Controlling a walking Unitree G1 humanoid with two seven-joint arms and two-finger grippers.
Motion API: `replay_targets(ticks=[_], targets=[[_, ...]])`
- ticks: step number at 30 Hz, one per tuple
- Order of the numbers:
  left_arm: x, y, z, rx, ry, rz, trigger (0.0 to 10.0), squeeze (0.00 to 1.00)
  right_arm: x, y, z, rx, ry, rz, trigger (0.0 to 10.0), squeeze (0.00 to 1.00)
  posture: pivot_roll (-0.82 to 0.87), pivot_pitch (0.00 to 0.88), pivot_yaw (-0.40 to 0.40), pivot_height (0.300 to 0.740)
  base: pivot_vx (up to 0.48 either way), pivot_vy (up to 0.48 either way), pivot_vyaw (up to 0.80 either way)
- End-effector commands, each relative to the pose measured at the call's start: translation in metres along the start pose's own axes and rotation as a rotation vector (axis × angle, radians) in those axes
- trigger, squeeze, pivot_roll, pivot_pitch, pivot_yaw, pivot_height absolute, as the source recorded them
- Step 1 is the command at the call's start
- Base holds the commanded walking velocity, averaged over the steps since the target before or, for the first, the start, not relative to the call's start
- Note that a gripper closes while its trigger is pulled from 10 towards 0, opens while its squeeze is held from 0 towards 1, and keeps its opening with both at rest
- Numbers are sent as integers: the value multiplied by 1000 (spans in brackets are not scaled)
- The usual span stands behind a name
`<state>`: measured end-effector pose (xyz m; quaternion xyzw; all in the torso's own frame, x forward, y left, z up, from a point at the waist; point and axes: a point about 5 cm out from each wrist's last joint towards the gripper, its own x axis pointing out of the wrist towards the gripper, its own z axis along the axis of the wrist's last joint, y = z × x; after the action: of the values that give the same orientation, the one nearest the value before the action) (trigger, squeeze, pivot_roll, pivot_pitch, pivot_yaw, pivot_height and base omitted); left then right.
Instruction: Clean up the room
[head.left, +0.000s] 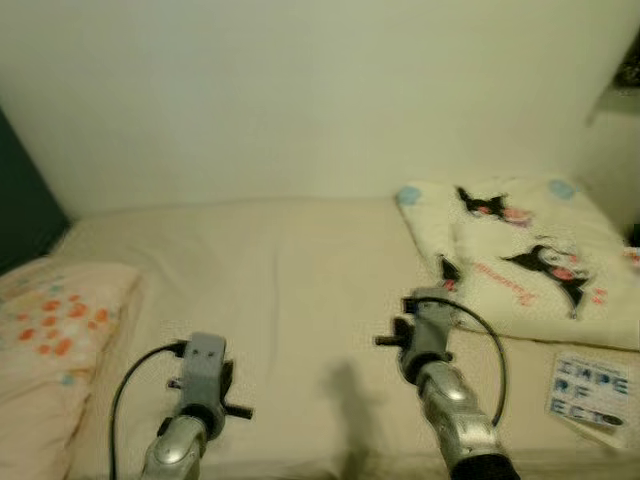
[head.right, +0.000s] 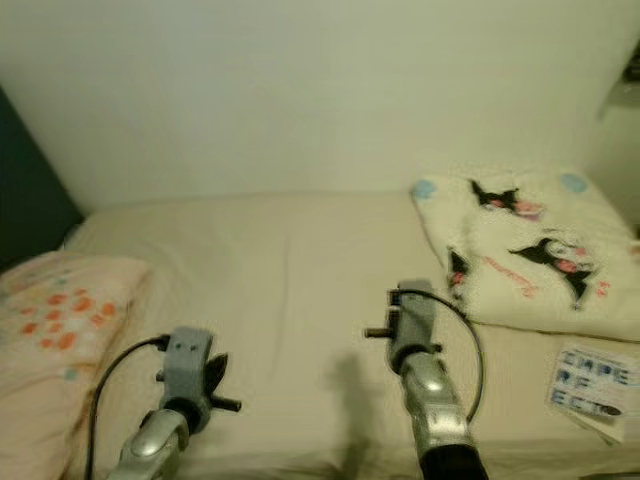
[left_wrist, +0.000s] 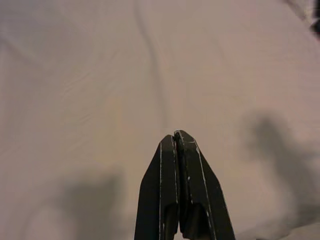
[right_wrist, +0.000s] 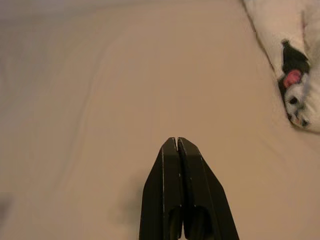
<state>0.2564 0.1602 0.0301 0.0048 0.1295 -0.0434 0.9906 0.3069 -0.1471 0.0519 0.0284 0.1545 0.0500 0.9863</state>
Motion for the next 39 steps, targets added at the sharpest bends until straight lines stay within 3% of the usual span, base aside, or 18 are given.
replay_targets(ticks=[1, 29, 31, 35, 39], targets=[[-3, 0, -5, 1, 25, 0, 10000, 0, -1, -3, -2, -11, 13, 6, 10000, 0, -58, 86, 18, 740, 0, -480, 0], [-2, -3, -3, 26, 39, -19, 10000, 0, -3, -3, -5, -14, 29, 22, 10000, 0, -58, 88, 28, 740, 0, -480, 647], [-2, -3, -3, 36, 46, -23, 10000, 0, -4, -4, -5, 21, 25, 5, 10000, 0, -58, 88, 28, 740, 0, -474, 0], [-1, -4, -5, 51, 85, -39, 10000, 0, -4, -5, -5, 18, 21, 4, 10000, 0, -60, 87, 29, 740, 0, -146, 0], [-1, -5, -6, 30, 88, -43, 10000, 0, -4, -5, -3, 18, 18, 9, 10000, 0, -60, 87, 29, 740, 0, 480, 0]])
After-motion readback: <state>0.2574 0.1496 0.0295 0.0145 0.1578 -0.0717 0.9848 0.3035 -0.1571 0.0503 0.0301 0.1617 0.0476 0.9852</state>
